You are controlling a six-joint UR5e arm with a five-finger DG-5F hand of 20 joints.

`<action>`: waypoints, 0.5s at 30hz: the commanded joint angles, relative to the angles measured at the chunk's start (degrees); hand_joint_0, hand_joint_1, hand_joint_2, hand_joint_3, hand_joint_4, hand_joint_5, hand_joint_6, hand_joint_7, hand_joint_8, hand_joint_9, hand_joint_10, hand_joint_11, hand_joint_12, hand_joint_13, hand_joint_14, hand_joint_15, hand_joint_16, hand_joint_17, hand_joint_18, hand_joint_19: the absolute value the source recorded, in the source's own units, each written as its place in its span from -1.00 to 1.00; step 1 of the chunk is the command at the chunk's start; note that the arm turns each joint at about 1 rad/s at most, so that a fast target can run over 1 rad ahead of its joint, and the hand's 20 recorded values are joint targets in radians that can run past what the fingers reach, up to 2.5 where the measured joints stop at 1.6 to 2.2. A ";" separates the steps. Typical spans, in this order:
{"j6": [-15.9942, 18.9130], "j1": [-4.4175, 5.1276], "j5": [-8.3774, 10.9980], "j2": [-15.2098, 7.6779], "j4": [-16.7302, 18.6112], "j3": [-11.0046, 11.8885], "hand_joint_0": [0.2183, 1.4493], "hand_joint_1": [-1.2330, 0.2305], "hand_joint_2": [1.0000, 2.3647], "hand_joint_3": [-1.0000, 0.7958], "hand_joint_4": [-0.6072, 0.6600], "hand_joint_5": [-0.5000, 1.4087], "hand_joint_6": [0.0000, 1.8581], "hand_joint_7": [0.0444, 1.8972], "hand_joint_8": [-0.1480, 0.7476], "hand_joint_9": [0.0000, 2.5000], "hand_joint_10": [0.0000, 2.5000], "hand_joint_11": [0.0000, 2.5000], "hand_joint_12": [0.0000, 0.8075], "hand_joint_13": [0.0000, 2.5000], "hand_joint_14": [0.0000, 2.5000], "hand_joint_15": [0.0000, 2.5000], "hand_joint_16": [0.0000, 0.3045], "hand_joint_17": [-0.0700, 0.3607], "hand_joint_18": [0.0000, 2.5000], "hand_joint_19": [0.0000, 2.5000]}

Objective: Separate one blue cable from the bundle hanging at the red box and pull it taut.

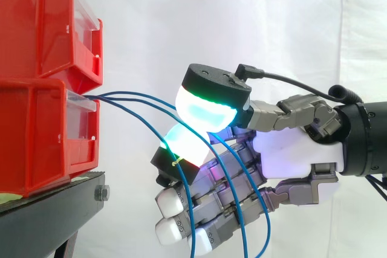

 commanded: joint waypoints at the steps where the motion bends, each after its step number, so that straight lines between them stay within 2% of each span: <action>1: 0.00 0.09 0.29 0.00 0.42 0.01 -0.10 -0.51 -1.00 -0.44 0.09 -0.69 -0.01 0.18 -0.01 -0.43 -0.99 -0.54 -0.05 -0.46 -0.99 -0.80 -0.68 -0.16 -0.38 -0.84; 5: 0.00 0.09 0.47 0.00 0.51 0.01 -0.46 -0.54 -1.00 -0.44 0.13 -0.67 -0.02 0.19 0.02 -0.41 -0.99 -0.51 -0.03 -0.46 -0.99 -0.79 -0.67 -0.14 -0.38 -0.82; 10: 0.00 0.09 0.47 0.00 0.51 -0.08 -0.64 -0.50 -1.00 -0.44 0.17 -0.66 -0.03 0.13 0.09 -0.41 -0.99 -0.51 0.06 -0.47 -0.99 -0.78 -0.61 -0.06 -0.37 -0.82; 12: 0.00 0.09 0.47 0.00 0.51 0.01 -0.66 -0.42 -1.00 -0.44 0.19 -0.65 -0.04 0.10 0.11 -0.40 -0.99 -0.51 0.09 -0.47 -0.99 -0.78 -0.60 -0.04 -0.36 -0.82; 15: 0.00 0.09 0.47 0.00 0.51 0.01 -0.58 -0.09 -1.00 -0.44 0.19 -0.64 -0.07 0.14 0.09 -0.39 -0.99 -0.52 0.04 -0.47 -0.99 -0.79 -0.62 -0.08 -0.39 -0.80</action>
